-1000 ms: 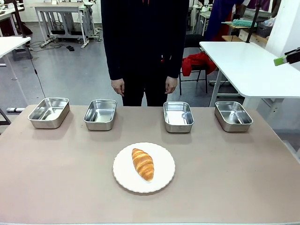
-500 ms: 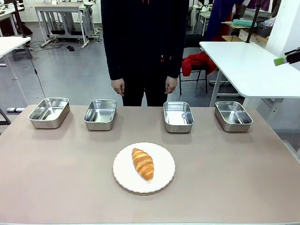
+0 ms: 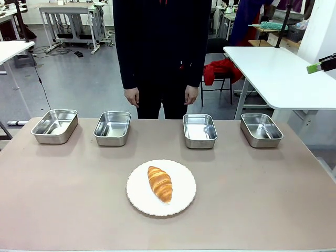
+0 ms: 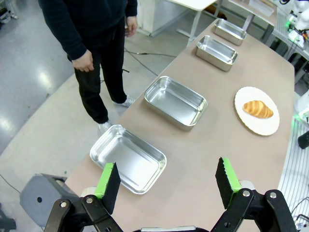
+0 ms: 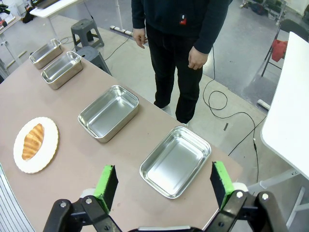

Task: Place the bread in the container.
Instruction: Place the Butter Roll into the Airtight Container indicated by the human.

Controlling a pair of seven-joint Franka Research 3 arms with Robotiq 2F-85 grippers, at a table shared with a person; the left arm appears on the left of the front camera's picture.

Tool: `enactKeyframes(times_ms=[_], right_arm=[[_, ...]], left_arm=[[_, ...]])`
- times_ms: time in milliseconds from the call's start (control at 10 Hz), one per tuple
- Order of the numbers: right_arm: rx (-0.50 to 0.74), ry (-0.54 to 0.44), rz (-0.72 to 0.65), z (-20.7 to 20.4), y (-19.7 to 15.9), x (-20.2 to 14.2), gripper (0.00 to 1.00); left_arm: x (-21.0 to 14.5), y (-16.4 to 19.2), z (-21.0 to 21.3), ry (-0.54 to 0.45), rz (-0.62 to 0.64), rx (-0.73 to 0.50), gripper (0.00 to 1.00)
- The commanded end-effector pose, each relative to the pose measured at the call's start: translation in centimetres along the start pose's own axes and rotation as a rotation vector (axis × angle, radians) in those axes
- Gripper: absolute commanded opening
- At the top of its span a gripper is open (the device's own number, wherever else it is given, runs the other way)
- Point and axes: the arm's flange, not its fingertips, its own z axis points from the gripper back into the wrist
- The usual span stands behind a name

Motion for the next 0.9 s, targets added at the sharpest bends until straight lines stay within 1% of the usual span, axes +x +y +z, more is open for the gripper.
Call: enactKeyframes(times_ms=[0,800], right_arm=[[0.002,-0.018,0.002,0.1,0.06,0.2,1.0],[0.002,-0.018,0.002,0.1,0.06,0.2,1.0]], left_arm=[[0.2,-0.14,0.13,-0.006,-0.003,0.002,1.0],[0.2,-0.14,0.13,-0.006,-0.003,0.002,1.0]])
